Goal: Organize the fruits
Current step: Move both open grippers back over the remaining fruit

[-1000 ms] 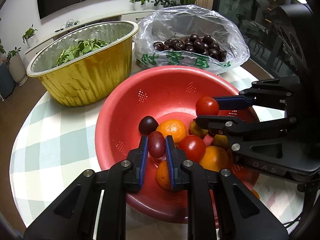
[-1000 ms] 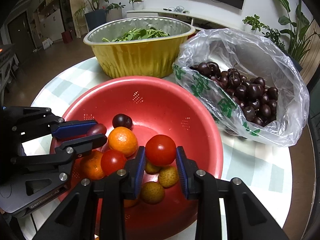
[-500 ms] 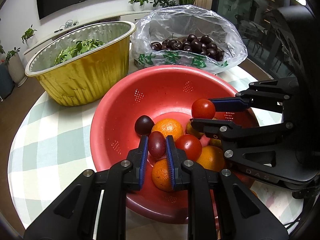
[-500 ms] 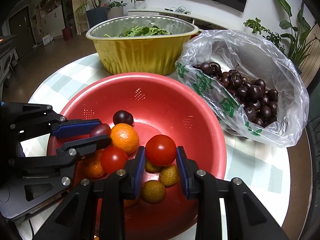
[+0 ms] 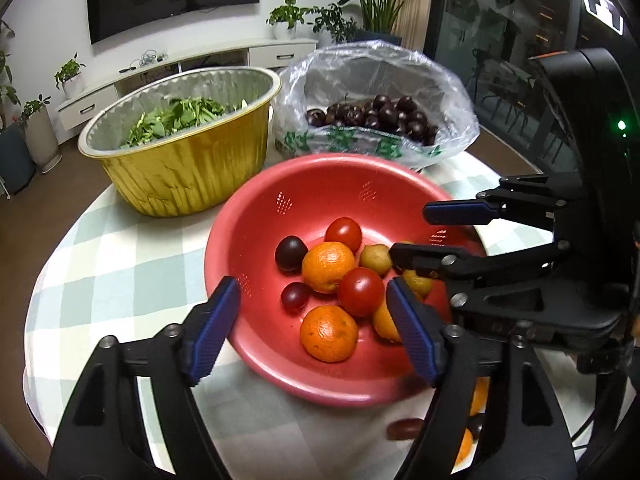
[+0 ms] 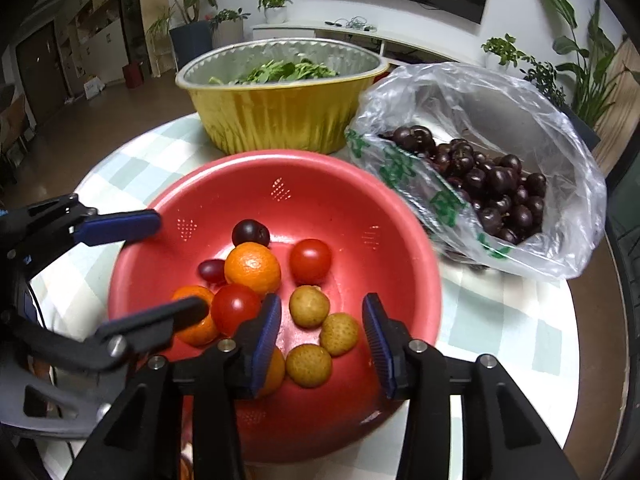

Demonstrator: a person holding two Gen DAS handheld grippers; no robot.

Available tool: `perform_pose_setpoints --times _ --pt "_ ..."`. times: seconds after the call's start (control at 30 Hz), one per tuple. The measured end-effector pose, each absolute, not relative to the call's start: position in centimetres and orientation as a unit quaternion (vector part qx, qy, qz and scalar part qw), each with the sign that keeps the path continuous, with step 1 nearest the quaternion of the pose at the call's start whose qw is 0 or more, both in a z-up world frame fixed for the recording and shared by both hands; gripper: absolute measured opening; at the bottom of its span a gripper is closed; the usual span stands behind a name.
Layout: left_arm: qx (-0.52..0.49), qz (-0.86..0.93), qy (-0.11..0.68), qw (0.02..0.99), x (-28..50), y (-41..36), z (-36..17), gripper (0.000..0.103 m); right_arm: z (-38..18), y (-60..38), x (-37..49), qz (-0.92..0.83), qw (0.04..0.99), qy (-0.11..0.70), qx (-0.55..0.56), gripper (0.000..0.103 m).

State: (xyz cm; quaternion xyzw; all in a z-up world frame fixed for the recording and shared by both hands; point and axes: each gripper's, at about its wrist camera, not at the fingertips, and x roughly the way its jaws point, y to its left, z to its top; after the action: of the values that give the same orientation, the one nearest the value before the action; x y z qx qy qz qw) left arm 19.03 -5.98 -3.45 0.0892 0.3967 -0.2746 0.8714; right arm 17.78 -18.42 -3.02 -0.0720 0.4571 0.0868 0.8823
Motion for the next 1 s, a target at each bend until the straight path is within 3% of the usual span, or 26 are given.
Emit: perform_pose_setpoints --times 0.17,0.4,0.73,0.93,1.0 --pt "0.081 -0.282 0.388 0.874 16.3 -4.8 -2.2 0.090 -0.7 -19.7 14.8 0.092 0.898 0.427 -0.050 0.051" --pt "0.105 -0.319 0.403 0.852 10.3 -4.6 -3.6 0.090 -0.2 -21.8 9.3 0.129 0.901 0.415 0.013 0.053" --pt "0.172 -0.372 0.416 0.812 6.0 -5.8 -6.4 0.090 -3.9 -21.6 3.7 0.167 0.880 0.444 0.031 0.053" --pt "0.176 -0.391 0.422 0.799 6.0 -6.2 -6.6 0.068 -4.9 -22.0 3.0 0.169 0.874 0.452 0.046 0.053" --pt "0.172 -0.396 0.427 0.795 6.2 -6.3 -6.7 0.057 -5.0 -22.3 2.8 0.169 0.873 0.454 0.054 0.053"
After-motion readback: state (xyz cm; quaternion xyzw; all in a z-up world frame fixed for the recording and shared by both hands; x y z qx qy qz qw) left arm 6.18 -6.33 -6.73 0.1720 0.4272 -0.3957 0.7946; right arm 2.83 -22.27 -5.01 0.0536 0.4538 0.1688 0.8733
